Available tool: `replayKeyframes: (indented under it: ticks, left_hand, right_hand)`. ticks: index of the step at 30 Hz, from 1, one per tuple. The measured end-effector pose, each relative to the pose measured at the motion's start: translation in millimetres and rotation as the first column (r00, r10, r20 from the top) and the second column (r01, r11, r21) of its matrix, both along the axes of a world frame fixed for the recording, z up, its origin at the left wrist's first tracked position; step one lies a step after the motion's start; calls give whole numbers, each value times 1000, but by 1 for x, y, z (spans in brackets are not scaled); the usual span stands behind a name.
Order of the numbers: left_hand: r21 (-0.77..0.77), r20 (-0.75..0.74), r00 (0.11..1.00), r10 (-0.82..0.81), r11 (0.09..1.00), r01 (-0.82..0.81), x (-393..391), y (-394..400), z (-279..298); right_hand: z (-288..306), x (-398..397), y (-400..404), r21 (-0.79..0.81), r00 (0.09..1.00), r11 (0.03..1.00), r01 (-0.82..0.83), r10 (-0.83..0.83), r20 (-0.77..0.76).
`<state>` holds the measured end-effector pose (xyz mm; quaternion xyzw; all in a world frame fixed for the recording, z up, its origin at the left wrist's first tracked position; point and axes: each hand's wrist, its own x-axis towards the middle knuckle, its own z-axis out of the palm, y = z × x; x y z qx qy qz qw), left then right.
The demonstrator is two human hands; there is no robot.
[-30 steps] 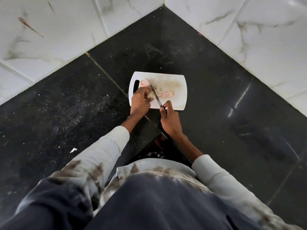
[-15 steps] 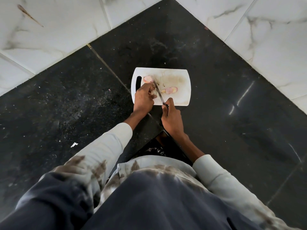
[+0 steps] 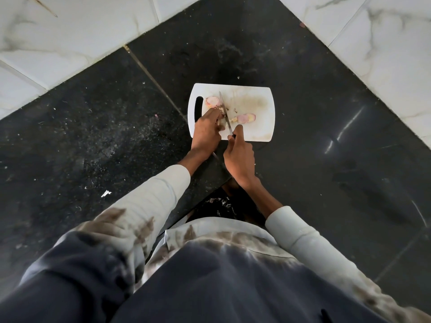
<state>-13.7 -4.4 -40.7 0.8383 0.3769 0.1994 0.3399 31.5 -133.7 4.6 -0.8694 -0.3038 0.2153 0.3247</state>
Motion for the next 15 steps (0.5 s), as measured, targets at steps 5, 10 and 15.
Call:
replayKeyframes:
  ticks: [5, 10, 15]
  left_hand:
    - [26, -31, 999, -23, 999, 23, -1, 3, -3]
    - [44, -26, 999, -21, 999, 22, 1, 1, -2]
    - [42, -16, 999, -34, 999, 34, -1, 3, -2]
  right_hand:
    - [-2, -8, -3, -6, 1000, 1000, 29, -29, 6]
    - [-1, -8, 3, 4, 999, 999, 47, -47, -22]
    - [2, -12, 7, 4, 993, 996, 93, -93, -78]
